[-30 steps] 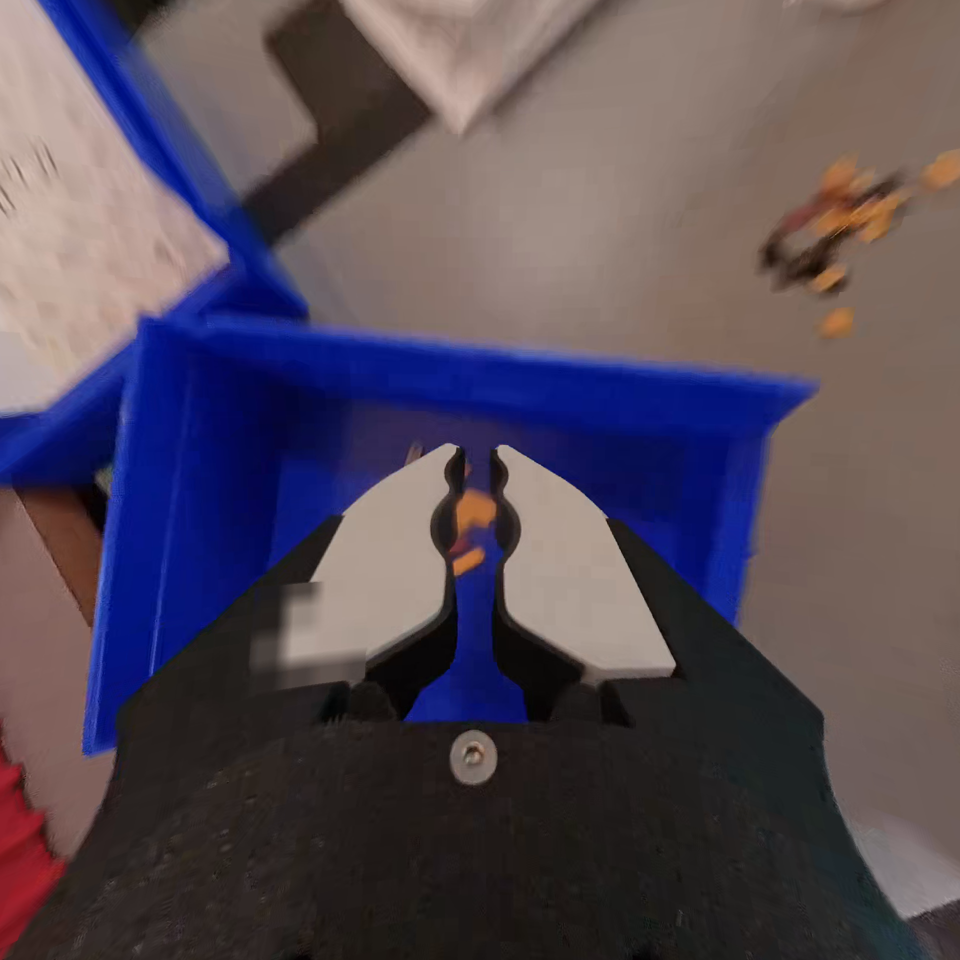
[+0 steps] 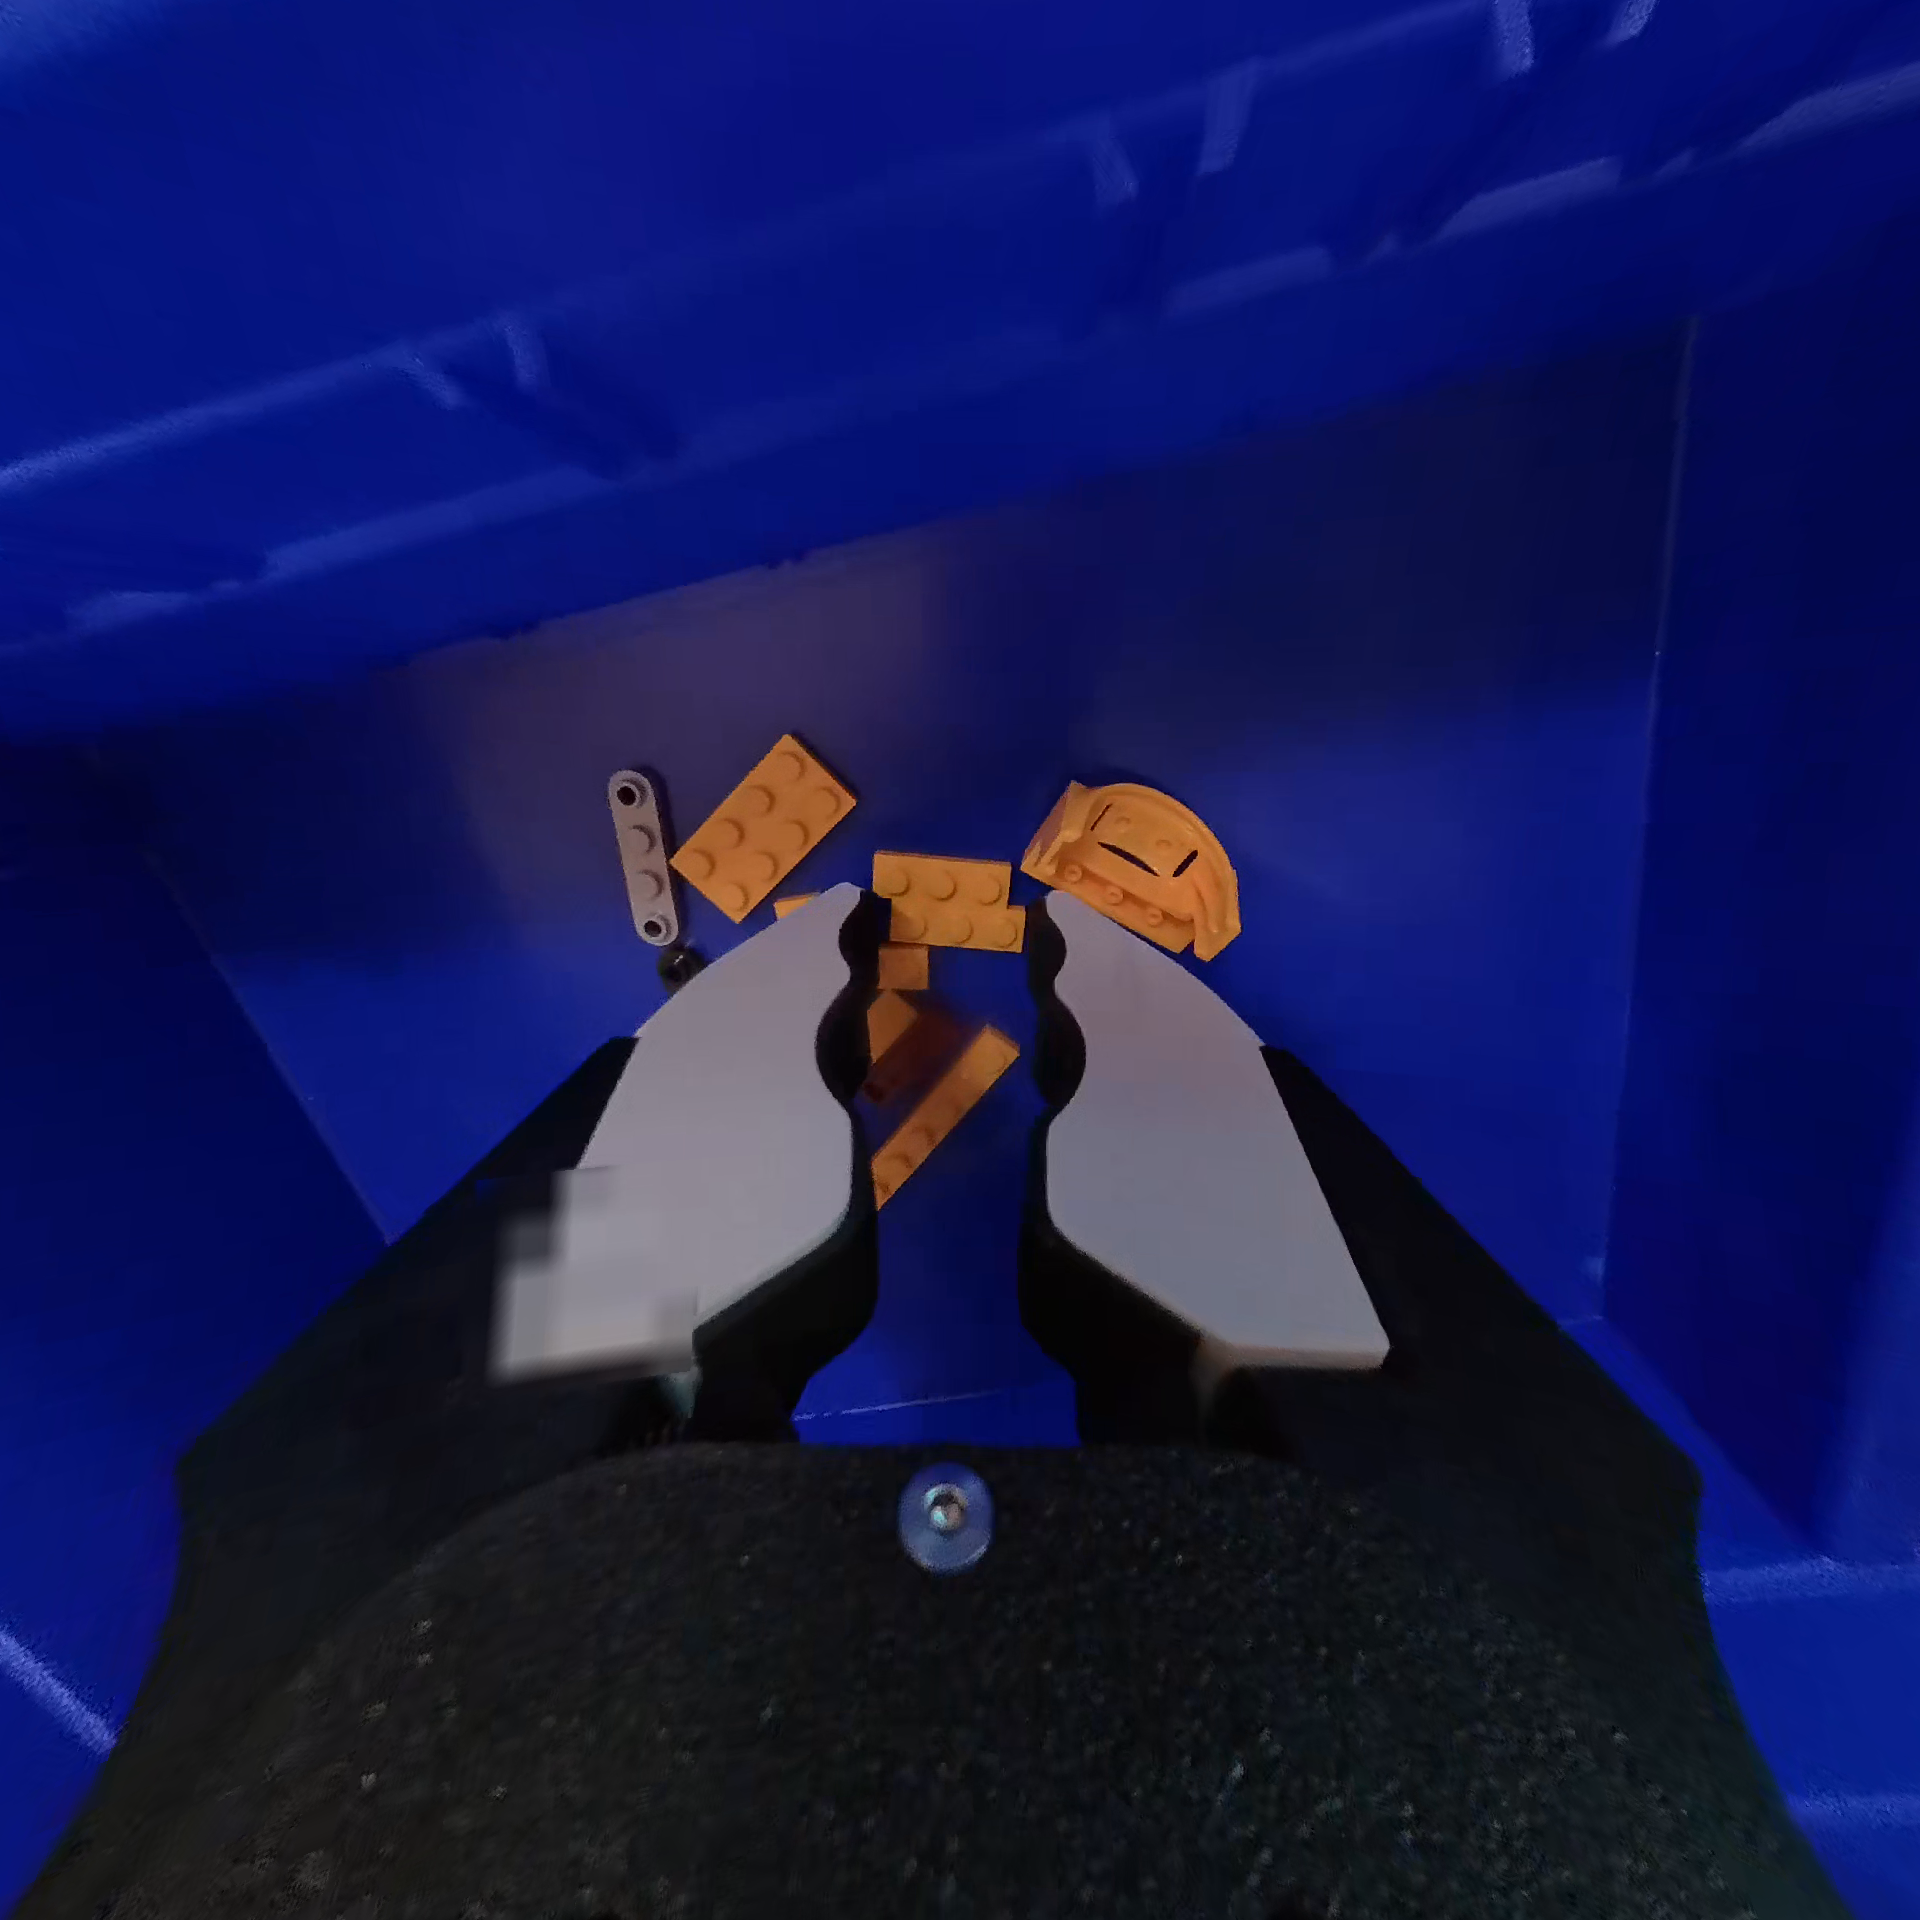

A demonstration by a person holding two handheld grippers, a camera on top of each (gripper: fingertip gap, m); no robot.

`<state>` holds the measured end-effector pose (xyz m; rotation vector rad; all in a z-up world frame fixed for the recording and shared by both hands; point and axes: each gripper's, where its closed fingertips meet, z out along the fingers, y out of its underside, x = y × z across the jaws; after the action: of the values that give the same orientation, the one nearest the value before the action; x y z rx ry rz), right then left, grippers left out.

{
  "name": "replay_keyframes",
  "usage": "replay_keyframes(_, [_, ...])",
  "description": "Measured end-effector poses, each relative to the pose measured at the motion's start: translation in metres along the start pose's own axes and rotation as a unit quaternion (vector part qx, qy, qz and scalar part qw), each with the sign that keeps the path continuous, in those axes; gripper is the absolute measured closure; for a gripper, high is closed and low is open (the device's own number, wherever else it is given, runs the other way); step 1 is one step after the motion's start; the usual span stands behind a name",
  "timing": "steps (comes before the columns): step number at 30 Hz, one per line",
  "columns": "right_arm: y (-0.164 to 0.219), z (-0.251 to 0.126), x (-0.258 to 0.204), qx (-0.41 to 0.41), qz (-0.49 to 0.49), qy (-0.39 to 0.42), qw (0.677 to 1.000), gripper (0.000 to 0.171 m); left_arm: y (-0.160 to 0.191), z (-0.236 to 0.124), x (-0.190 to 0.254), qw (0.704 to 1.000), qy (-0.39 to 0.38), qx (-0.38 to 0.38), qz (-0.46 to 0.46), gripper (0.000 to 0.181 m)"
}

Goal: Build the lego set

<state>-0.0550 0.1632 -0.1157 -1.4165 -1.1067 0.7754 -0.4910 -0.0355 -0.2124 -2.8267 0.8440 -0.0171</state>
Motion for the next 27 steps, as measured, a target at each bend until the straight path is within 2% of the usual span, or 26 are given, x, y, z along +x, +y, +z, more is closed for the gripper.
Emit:
replay_keyframes(6, [0.001,0.0,-0.003,-0.002,-0.002,-0.009,1.0,0.171,0.005,-0.002,0.001,1.0,0.007,-0.011,-0.009,0.156])
replay_keyframes(10, [-0.001,0.0,-0.004,0.001,-0.001,-0.012,1.0,0.171,-0.009,-0.032,0.008,0.999,-0.021,0.026,0.01,0.157])
replay_keyframes(12, [-0.002,0.0,-0.003,0.002,0.0,-0.014,1.0,0.171,-0.037,-0.057,0.031,0.996,-0.031,0.063,0.057,0.157])
replay_keyframes(14, [-0.003,0.0,-0.003,0.004,0.001,-0.015,1.0,0.171,-0.078,-0.078,0.073,0.986,-0.03,0.1,0.129,0.157])
replay_keyframes(16, [-0.004,0.001,-0.003,0.007,0.004,-0.016,1.0,0.171,-0.119,-0.084,0.121,0.97,-0.021,0.121,0.209,0.157])
replay_keyframes(21, [-0.01,-0.004,-0.002,0.017,0.0,-0.007,1.0,0.171,-0.207,-0.046,0.221,0.924,0.038,0.138,0.355,0.157])
replay_keyframes(27, [-0.018,-0.012,0.008,0.033,0.005,0.001,0.999,0.171,-0.286,0.014,0.263,0.894,0.092,0.115,0.424,0.158])
